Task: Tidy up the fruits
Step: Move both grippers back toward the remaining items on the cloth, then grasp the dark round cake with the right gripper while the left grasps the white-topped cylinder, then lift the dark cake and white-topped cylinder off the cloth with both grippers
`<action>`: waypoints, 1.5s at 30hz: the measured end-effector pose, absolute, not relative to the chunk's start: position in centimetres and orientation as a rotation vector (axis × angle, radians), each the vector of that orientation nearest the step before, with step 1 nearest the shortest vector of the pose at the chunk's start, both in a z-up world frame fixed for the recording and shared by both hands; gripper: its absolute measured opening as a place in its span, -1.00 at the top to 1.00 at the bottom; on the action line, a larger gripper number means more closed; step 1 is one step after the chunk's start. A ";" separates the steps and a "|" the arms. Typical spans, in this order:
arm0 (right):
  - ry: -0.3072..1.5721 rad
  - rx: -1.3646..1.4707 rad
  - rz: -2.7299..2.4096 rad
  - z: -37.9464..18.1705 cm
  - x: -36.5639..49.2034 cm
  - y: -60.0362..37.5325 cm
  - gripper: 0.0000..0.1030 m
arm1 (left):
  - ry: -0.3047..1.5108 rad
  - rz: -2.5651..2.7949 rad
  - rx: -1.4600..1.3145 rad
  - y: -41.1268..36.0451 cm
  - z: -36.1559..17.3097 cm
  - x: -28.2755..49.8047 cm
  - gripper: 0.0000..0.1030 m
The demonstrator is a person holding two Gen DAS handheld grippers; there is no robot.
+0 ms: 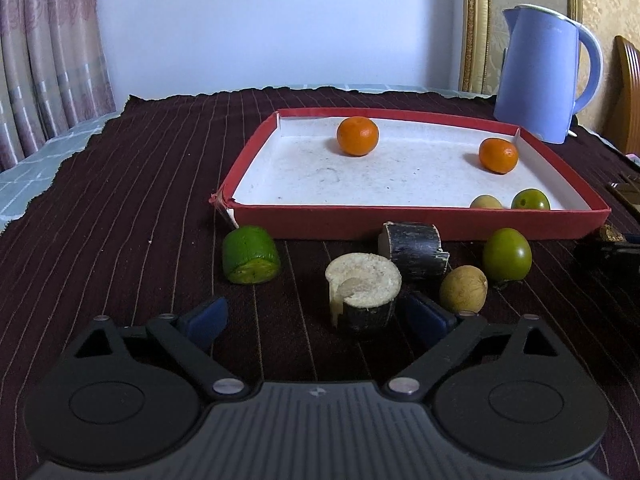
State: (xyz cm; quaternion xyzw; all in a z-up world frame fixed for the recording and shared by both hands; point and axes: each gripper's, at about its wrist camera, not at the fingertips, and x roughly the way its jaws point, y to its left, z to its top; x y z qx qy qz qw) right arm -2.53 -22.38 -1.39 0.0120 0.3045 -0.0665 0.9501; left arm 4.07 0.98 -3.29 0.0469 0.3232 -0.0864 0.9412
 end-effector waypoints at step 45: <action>0.573 -0.100 -0.119 -1.8 -4.6 -18.3 0.29 | 0.622 -0.232 0.044 0.7 -2.9 3.7 0.37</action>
